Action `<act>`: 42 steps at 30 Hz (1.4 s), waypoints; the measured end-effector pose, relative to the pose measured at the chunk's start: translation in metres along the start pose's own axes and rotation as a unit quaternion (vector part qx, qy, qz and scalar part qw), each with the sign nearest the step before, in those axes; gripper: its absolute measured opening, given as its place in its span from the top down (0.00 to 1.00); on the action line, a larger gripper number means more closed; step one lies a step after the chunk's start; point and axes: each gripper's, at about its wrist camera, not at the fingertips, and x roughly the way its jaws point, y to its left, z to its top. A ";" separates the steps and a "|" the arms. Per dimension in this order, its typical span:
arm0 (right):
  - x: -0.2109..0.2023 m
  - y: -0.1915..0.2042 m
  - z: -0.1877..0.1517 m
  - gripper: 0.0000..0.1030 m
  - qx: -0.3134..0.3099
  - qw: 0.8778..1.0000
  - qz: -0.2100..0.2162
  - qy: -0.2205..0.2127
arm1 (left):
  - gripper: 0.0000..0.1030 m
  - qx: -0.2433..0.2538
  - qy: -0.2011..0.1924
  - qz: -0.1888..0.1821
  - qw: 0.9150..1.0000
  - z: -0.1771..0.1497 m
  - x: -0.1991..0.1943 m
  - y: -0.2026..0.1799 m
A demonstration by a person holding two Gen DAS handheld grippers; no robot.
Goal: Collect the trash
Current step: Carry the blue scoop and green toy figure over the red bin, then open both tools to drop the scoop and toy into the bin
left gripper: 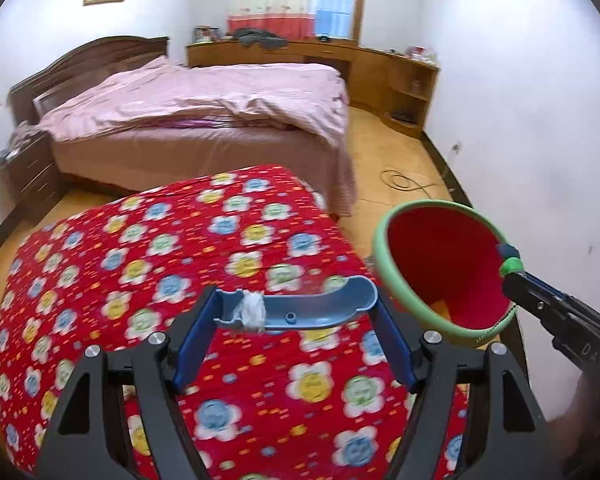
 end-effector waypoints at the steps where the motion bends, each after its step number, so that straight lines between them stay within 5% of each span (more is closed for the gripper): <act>1: -0.001 -0.006 0.001 0.69 0.003 1.000 -0.004 -0.001 | 0.28 0.007 0.001 -0.006 1.000 0.002 0.004 -0.008; 25: 0.026 -0.112 0.006 0.69 0.062 0.997 -0.038 0.020 | 0.28 0.082 0.047 -0.093 0.991 0.005 0.102 -0.123; 34: 0.036 -0.128 0.008 0.69 0.072 0.996 -0.039 0.022 | 0.27 0.078 0.063 -0.079 0.992 0.002 0.122 -0.128; 38: 0.040 -0.131 0.009 0.69 0.076 0.996 -0.037 0.025 | 0.16 0.070 0.060 -0.079 0.993 0.003 0.124 -0.125; 42: 0.041 -0.131 0.009 0.69 0.076 0.996 -0.037 0.026 | 0.16 0.066 0.057 -0.078 0.993 0.004 0.123 -0.122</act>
